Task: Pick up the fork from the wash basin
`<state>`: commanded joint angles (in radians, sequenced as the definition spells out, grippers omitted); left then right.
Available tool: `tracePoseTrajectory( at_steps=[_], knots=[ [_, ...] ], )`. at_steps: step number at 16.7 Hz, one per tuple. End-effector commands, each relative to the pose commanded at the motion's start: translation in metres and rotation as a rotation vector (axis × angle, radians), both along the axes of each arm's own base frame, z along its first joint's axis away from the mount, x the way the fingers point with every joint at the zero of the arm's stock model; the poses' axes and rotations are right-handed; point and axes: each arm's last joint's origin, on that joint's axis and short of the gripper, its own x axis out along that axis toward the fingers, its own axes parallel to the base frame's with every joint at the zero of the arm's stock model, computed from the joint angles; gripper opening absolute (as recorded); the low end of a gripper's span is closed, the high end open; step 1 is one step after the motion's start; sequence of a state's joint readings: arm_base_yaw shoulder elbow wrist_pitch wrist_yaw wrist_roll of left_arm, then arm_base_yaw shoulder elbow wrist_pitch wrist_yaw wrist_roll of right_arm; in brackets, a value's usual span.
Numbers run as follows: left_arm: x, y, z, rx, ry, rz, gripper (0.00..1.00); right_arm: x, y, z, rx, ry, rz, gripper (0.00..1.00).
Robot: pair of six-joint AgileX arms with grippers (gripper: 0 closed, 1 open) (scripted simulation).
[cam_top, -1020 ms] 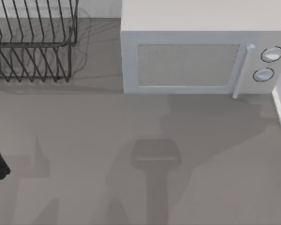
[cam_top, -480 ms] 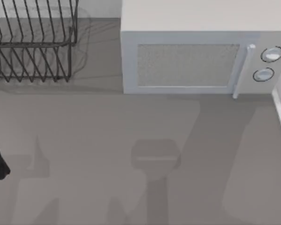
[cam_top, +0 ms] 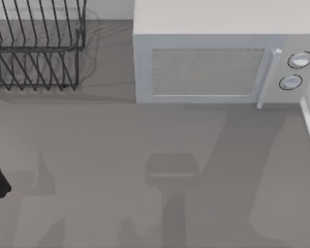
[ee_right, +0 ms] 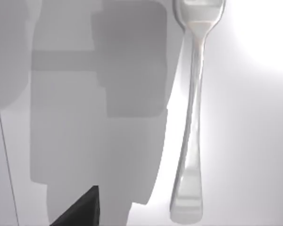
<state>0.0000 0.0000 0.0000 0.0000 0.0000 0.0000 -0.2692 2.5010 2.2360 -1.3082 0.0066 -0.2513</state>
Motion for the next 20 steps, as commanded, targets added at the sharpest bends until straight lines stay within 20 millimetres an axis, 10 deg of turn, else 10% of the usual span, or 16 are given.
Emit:
tracePoseTrajectory(
  at_steps=[10, 15, 20],
  knots=[
    [0.0, 0.0, 0.0, 0.0, 0.0, 0.0, 1.0, 0.0, -0.003, -0.133, -0.002, -0.008, -0.005, 1.0],
    [0.0, 0.0, 0.0, 0.0, 0.0, 0.0, 1.0, -0.001, -0.003, -0.141, 0.0, -0.002, -0.005, 1.0],
    [0.0, 0.0, 0.0, 0.0, 0.0, 0.0, 1.0, -0.001, -0.003, -0.141, 0.0, -0.002, -0.005, 0.62]
  ],
)
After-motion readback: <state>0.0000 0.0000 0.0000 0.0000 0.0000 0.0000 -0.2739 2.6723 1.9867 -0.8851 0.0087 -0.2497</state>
